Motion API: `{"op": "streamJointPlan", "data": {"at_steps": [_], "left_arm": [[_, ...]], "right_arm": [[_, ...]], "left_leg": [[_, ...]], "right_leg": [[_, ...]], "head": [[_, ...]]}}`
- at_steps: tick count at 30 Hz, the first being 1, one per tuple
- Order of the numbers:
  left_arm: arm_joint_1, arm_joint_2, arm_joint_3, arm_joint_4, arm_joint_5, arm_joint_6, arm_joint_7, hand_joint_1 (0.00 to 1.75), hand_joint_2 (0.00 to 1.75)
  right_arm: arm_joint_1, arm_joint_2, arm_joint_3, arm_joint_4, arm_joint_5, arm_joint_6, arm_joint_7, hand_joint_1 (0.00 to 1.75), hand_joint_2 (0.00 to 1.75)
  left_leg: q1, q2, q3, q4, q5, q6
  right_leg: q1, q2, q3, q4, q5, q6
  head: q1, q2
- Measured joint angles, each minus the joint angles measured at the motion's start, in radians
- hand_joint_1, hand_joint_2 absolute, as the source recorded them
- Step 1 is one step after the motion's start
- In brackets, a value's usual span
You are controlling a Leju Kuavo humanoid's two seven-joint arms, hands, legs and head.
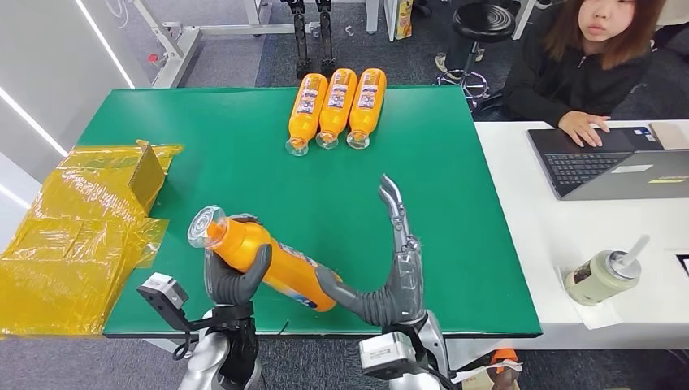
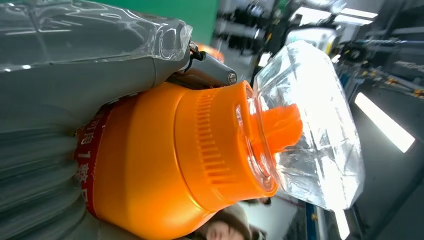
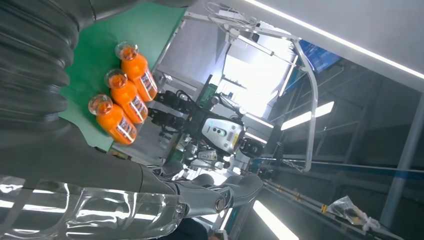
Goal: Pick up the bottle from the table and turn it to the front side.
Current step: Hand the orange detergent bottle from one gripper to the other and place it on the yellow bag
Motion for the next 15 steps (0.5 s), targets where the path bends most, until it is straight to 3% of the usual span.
{"op": "streamJointPlan", "data": {"at_steps": [5,9,12,15], "left_arm": [[0.0,0.02,0.014,-0.029,-0.145,0.102,-0.015,1.75,1.75],[-0.003,0.068,0.014,-0.06,-0.548,0.318,0.027,1.75,1.75],[-0.01,0.132,0.013,-0.069,-0.893,0.461,0.119,1.75,1.75],[-0.027,0.207,0.007,-0.065,-1.17,0.541,0.234,1.75,1.75]], "right_arm": [[0.007,-0.001,0.0,0.009,-0.003,-0.003,-0.006,0.0,1.75],[0.007,-0.011,0.0,0.025,-0.048,-0.007,-0.03,0.0,1.75],[0.006,-0.03,0.0,0.043,-0.097,-0.014,-0.061,0.0,1.75],[0.005,-0.048,0.0,0.064,-0.133,-0.014,-0.081,0.0,1.75]], "left_leg": [[0.0,0.0,0.0,0.0,0.0,0.0],[0.0,0.0,0.0,0.0,0.0,0.0],[0.0,0.0,0.0,0.0,0.0,0.0],[0.0,0.001,0.0,0.0,0.0,-0.001]], "right_leg": [[0.0,0.0,0.0,0.0,0.0,0.0],[0.0,0.0,0.0,0.0,0.0,0.0],[0.0,0.0,0.0,0.0,0.0,0.0],[0.0,0.001,0.0,0.0,0.0,-0.001]], "head": [[0.0,0.0],[0.0,0.0],[0.0,0.0],[0.0,0.0]]}}
